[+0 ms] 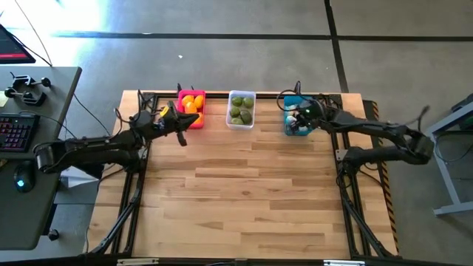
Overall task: Sort produce into baskets
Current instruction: Return to Home Position
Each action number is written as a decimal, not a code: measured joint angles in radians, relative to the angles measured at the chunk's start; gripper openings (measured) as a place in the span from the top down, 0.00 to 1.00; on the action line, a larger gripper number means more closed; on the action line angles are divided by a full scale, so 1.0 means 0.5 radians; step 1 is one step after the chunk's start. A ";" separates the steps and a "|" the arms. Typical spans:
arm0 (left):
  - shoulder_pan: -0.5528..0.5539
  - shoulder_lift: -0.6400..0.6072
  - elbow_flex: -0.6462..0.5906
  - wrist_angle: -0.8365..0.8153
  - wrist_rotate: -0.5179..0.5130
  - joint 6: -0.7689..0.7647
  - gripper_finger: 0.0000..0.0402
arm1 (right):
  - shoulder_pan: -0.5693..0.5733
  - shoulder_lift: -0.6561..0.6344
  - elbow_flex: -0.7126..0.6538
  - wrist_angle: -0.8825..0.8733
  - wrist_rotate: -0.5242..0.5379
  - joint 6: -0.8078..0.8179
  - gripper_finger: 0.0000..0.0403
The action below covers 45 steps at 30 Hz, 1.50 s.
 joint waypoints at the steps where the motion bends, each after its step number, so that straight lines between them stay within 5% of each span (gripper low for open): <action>1: 0.000 -0.053 0.000 -0.049 -0.001 0.006 1.00 | 0.004 -0.062 -0.042 0.048 -0.008 -0.074 1.00; 8: -0.007 -0.347 0.001 -0.508 -0.049 0.090 1.00 | 0.014 -0.439 -0.463 0.778 -0.661 -0.529 1.00; 14: -0.025 -0.445 0.001 -0.710 0.032 0.174 1.00 | 0.033 -0.599 -0.602 0.916 -1.000 -0.667 1.00; 27: -0.081 -0.699 -0.249 -0.547 -0.021 0.143 1.00 | 0.286 -0.905 -0.913 1.239 -0.829 -0.549 1.00; 45: -0.081 -1.639 -0.261 -1.485 -0.204 0.067 1.00 | 0.477 -1.894 -1.197 0.939 -0.769 -0.409 1.00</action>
